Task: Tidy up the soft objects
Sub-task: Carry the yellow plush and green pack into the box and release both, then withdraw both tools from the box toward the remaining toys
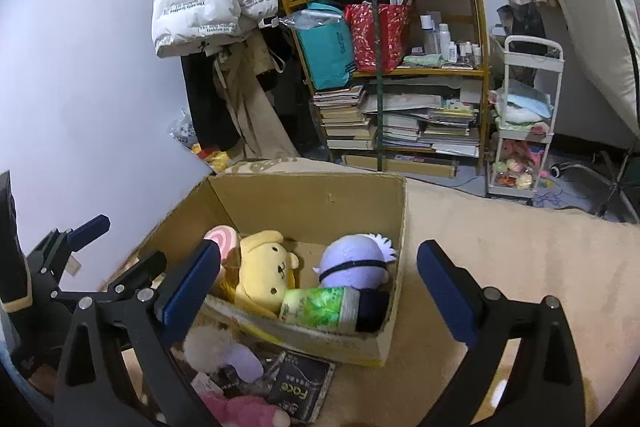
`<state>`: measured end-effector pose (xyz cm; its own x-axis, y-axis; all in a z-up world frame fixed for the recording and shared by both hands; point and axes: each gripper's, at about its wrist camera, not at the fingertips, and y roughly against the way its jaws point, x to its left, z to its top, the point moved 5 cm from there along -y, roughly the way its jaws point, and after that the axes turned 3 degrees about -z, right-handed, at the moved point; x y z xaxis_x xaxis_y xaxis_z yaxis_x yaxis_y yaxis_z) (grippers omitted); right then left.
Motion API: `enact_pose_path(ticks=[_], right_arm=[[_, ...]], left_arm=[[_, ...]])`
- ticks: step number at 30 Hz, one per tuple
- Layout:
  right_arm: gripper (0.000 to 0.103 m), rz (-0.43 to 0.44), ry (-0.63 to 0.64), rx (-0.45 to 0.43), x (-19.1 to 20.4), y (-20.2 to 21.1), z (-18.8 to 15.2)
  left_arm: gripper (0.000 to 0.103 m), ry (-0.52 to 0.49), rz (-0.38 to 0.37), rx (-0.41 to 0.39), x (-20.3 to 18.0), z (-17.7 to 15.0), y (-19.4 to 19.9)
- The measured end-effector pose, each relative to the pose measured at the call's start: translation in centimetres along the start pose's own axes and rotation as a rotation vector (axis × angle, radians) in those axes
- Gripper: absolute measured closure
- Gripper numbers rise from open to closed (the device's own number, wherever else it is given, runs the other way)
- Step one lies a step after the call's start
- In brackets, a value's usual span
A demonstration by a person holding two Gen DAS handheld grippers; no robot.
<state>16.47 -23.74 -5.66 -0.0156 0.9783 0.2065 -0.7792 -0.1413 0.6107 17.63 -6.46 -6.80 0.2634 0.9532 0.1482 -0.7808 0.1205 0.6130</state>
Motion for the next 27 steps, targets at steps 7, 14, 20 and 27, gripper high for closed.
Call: enact_pose_path(ticks=[7,14,20,27], right_arm=[[0.0,-0.02,0.014,0.016,1.0,1.7,-0.6],[0.0,-0.035,0.027,0.028,2.0,4.1,-1.9],[0.0,-0.047,0.02,0.03,2.5,6.3,-3.2],[0.0,-0.056,0.021,0.044,2.9,7.8,-4.3]], left_arm=[[0.005,0.006,-0.023,0.052,0.0,-1.6,1.8],[0.005,0.05,-0.038,0.079,0.2,-2.6,4.0],[0.005,0.059,-0.028,0.095,0.6,-3.5,5.8],[0.005,0.093,-0.02,0.106,1.2,-5.0,7.9]])
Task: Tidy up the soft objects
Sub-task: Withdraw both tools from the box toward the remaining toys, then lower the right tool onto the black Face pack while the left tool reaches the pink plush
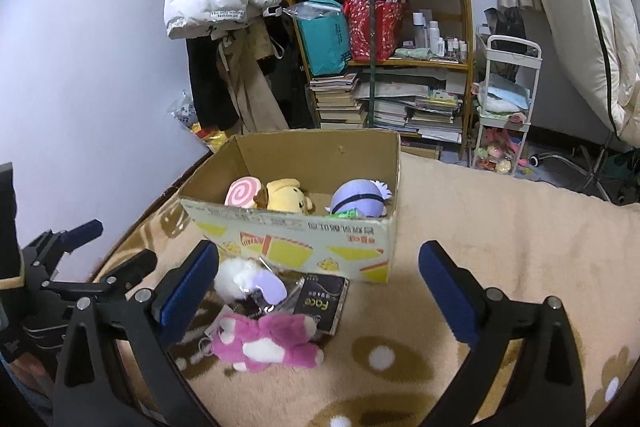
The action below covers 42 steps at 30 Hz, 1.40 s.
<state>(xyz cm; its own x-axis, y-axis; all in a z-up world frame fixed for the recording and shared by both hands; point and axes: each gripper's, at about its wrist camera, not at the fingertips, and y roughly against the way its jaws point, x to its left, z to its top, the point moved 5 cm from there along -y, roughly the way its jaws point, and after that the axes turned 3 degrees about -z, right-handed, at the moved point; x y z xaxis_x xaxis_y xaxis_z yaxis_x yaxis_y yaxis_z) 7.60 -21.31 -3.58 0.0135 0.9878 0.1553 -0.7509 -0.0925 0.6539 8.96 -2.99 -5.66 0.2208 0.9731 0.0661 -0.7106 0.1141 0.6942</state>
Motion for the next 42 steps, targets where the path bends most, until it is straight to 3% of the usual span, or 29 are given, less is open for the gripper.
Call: enact_pose_path(ticks=[9,14,25,42], right_arm=[[0.0,-0.009,0.022,0.005,0.8,1.1,-1.2],[0.0,-0.008,0.01,0.004,0.5,1.2,-1.2],[0.0,-0.042,0.001,0.019,-0.6,0.0,-0.8],[0.0,-0.042,-0.028,0.119,-1.7,-3.9,-1.7]], left_arm=[[0.005,0.01,-0.013,0.004,-0.3,-1.2,1.4],[0.005,0.014,0.004,-0.036,-0.5,-1.2,2.1],[0.005,0.081,-0.026,-0.03,-0.2,-1.3,0.5],[0.005,0.093,-0.093,0.081,-1.5,-2.0,-3.5]])
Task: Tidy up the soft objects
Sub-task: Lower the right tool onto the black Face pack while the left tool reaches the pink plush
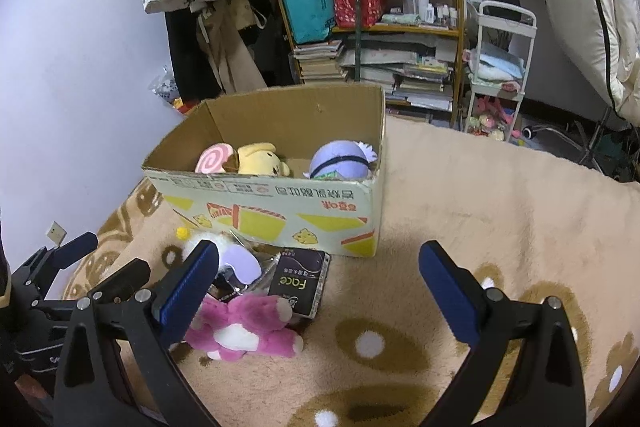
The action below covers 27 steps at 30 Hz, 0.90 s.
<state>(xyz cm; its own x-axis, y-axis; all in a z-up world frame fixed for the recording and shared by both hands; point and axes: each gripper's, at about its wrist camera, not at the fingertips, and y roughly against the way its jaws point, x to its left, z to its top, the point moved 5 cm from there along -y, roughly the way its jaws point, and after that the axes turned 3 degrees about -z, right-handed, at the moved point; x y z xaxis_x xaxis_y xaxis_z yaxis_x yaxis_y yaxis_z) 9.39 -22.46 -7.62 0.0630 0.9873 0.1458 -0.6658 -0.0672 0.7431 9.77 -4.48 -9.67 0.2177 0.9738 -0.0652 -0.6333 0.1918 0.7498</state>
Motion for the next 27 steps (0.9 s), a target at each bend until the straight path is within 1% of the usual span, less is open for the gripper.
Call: enact_pose_path(ticks=[8,15,18,24,27], right_arm=[[0.0,0.007,-0.027,0.077,-0.6,-2.5,-0.7],[0.0,0.033,-0.073,0.133,-1.0,-4.4,-1.3],[0.0,0.04,-0.086,0.156,-1.3,-5.2,-1.5],[0.0,0.041,-0.078,0.201,-1.2,-7.0,-2.3],[0.0,0.047,-0.065,0.208,-0.7,-7.5,-2.4]], left_arm=[[0.005,0.052,-0.053,0.093,0.1,-1.0,-2.2],[0.005,0.031,-0.133,0.173,-1.4,-2.1,-3.8],[0.005,0.021,-0.139,0.206,-1.9,-2.5,-4.4],[0.005,0.022,-0.096,0.306,-1.6,-3.7,-6.6],[0.005,0.046,-0.116,0.331,-1.6,-4.0,-7.1]])
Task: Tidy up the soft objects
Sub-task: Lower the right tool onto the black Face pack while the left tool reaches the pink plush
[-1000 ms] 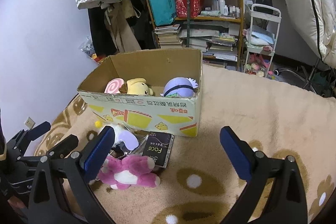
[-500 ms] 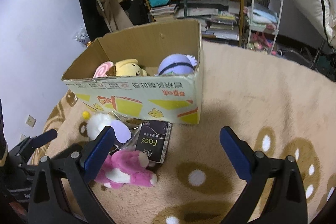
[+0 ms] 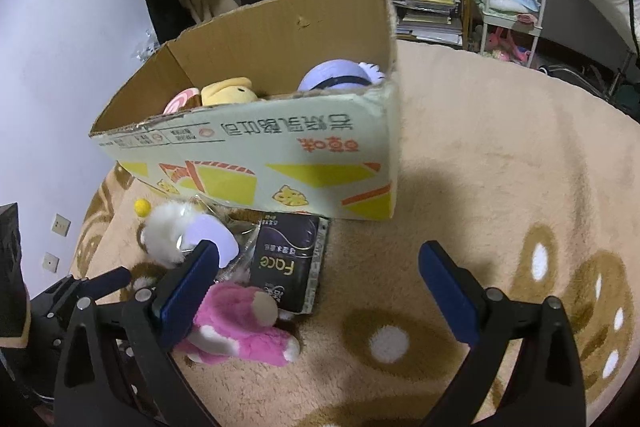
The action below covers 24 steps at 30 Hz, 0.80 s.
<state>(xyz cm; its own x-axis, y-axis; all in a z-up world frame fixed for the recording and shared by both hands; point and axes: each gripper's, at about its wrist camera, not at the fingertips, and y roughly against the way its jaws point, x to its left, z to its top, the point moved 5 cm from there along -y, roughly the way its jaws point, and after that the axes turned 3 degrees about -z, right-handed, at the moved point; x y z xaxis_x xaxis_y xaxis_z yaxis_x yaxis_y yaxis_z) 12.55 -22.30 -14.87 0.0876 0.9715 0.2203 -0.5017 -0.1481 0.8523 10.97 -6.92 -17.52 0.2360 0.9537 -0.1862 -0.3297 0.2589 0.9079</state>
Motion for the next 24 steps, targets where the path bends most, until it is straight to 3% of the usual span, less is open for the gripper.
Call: enact_pose_path(ticks=[8,17,21,24], right_arm=[[0.0,0.033,0.005,0.06,0.9,-2.1,-0.1],[0.009,0.029,-0.011,0.173,0.9,-4.9,-1.1],[0.01,0.002,0.012,0.189,1.3,-5.6,-1.2],[0.012,-0.028,0.032,0.201,1.8,-5.9,-1.3]], left_arm=[[0.004,0.045,-0.039,0.044,0.4,0.0,-1.3],[0.005,0.093,-0.085,0.085,1.0,0.6,-2.2],[0.014,0.101,-0.119,0.105,0.8,1.4,-2.7],[0.028,0.133,-0.159,0.123,0.5,1.4,-2.7]])
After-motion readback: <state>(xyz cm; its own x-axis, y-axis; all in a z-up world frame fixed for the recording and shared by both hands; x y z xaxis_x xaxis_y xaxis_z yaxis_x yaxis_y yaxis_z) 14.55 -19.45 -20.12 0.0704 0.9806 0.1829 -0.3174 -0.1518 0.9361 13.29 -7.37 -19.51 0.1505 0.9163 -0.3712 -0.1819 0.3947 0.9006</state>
